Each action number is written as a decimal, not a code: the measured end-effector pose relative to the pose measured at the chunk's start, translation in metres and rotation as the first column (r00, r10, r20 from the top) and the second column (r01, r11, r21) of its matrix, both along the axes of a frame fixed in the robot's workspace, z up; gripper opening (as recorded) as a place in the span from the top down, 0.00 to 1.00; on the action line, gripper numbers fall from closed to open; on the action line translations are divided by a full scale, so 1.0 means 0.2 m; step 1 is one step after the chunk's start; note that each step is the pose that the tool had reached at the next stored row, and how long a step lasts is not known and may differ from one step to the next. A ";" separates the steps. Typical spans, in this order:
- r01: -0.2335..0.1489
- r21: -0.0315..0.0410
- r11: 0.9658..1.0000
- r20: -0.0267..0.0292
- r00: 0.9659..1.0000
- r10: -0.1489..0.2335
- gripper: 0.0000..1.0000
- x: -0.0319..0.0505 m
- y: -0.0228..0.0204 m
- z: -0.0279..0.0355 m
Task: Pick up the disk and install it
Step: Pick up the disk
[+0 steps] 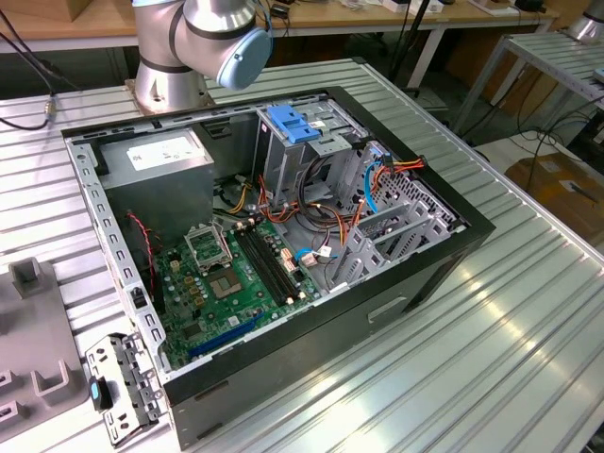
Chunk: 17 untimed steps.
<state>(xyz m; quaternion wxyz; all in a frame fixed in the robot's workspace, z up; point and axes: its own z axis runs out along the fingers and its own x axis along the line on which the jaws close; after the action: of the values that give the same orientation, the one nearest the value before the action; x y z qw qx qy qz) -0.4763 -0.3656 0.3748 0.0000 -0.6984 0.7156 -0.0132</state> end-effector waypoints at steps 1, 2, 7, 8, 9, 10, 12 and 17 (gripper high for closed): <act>0.000 0.000 1.000 0.000 1.000 0.000 0.63 0.000 0.000 0.003; 0.000 0.000 1.000 0.000 1.000 0.000 0.63 0.000 0.000 0.005; 0.000 0.000 1.000 0.000 1.000 0.000 0.63 0.000 0.000 0.023; 0.000 0.000 1.000 0.000 1.000 0.000 0.63 0.000 0.000 0.028; 0.000 0.000 1.000 0.000 1.000 0.000 0.63 0.000 0.000 0.033; 0.000 0.000 1.000 0.000 1.000 0.000 0.63 0.000 0.000 0.035; 0.000 0.000 1.000 0.000 1.000 0.000 0.63 0.000 0.000 0.041; 0.000 0.000 1.000 0.000 1.000 0.000 0.63 0.000 0.000 0.052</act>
<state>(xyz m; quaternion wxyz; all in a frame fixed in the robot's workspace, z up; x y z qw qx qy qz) -0.4763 -0.3656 0.3853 0.0001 -0.6984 0.7156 -0.0132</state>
